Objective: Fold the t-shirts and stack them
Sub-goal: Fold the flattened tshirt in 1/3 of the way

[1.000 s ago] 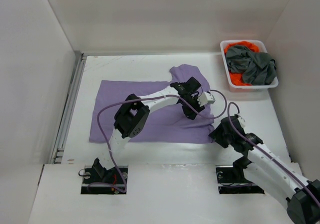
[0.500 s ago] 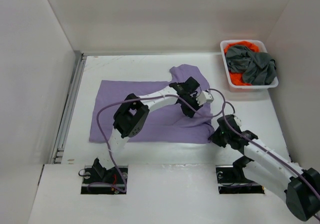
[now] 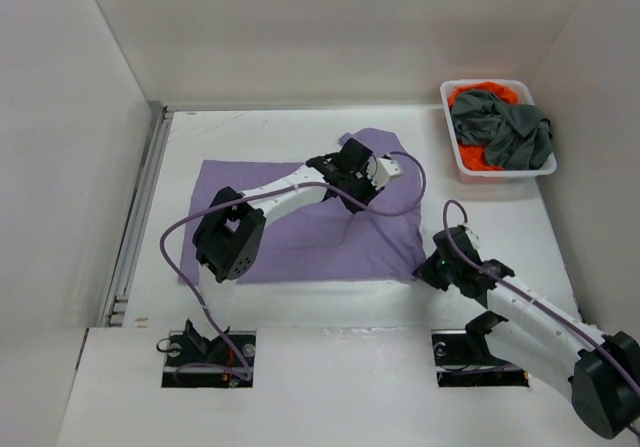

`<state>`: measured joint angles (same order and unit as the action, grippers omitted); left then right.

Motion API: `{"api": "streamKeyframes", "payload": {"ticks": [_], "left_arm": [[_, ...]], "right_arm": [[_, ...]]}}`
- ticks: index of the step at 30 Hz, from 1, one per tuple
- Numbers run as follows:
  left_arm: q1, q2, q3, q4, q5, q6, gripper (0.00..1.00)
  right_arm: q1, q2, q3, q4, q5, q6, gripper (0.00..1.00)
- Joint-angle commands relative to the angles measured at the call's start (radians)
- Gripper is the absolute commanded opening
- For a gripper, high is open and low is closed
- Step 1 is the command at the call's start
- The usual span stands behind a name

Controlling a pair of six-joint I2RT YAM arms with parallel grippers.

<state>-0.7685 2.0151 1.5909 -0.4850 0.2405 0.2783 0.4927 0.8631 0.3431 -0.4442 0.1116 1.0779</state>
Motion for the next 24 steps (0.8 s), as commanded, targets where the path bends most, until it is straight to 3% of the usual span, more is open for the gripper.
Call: {"api": "streamKeyframes", "payload": {"ticks": [1, 7, 10, 14, 18, 21, 24], "left_arm": [[0.018, 0.019, -0.011, 0.053, -0.047, -0.01, 0.12], [0.037, -0.007, -0.025, 0.019, -0.081, 0.004, 0.45], [0.08, -0.135, -0.068, -0.05, -0.115, 0.077, 0.52], [0.18, -0.37, -0.247, -0.182, -0.185, 0.364, 0.55], [0.373, -0.602, -0.571, -0.337, -0.292, 0.75, 0.56], [0.5, -0.76, -0.782, -0.362, -0.363, 0.965, 0.58], [0.586, -0.814, -0.858, -0.31, -0.388, 1.033, 0.61]], "right_arm": [[0.008, 0.016, 0.022, 0.006, 0.007, -0.01, 0.02], [-0.013, -0.015, 0.033, -0.022, 0.008, -0.029, 0.06], [-0.027, -0.029, 0.063, -0.065, 0.013, -0.058, 0.07], [-0.041, -0.058, 0.099, -0.134, 0.017, -0.09, 0.07], [-0.046, -0.111, 0.128, -0.227, 0.017, -0.111, 0.06], [-0.033, -0.141, 0.152, -0.286, 0.028, -0.085, 0.05], [-0.003, -0.154, 0.183, -0.396, 0.043, -0.055, 0.04]]}}
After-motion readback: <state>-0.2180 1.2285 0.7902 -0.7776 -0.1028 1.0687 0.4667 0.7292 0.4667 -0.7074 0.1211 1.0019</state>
